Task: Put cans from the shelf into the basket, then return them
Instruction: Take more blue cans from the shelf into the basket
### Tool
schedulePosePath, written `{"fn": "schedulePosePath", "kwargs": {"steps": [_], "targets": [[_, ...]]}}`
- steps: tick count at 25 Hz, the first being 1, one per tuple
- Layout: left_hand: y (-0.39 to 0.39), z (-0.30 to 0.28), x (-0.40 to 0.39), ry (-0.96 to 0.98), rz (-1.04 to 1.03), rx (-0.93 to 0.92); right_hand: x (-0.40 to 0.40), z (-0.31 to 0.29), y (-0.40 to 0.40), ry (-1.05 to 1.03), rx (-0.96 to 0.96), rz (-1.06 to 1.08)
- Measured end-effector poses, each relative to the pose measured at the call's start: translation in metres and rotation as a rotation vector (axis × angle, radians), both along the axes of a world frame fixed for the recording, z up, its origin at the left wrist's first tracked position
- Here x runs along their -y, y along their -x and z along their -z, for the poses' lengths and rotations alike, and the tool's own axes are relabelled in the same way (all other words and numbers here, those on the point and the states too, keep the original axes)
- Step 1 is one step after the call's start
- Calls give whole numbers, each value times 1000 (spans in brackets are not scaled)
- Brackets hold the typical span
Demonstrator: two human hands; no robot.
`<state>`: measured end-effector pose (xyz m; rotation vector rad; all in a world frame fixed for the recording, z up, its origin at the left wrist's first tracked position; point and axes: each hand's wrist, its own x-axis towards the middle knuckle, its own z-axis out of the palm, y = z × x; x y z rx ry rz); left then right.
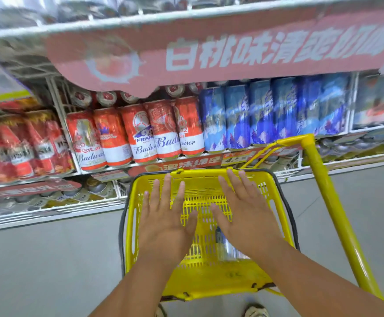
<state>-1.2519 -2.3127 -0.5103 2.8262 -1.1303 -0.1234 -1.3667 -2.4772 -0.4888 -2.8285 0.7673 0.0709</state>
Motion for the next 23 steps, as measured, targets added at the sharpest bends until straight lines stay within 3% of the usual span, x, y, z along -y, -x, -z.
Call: {"fn": "schedulePosePath", "kwargs": {"steps": [3, 10, 16, 23], "targets": [[-6, -43, -6, 24, -40, 18, -8, -45, -13, 23, 40, -35], [-45, -170, -23, 121, -94, 168, -19, -171, -65, -19, 358, -127], [-83, -286, -26, 248, -69, 271, -35, -277, -102, -10, 471, -177], [-140, -366, -11, 287, -127, 323, -27, -362, -162, -6, 512, -180]]}}
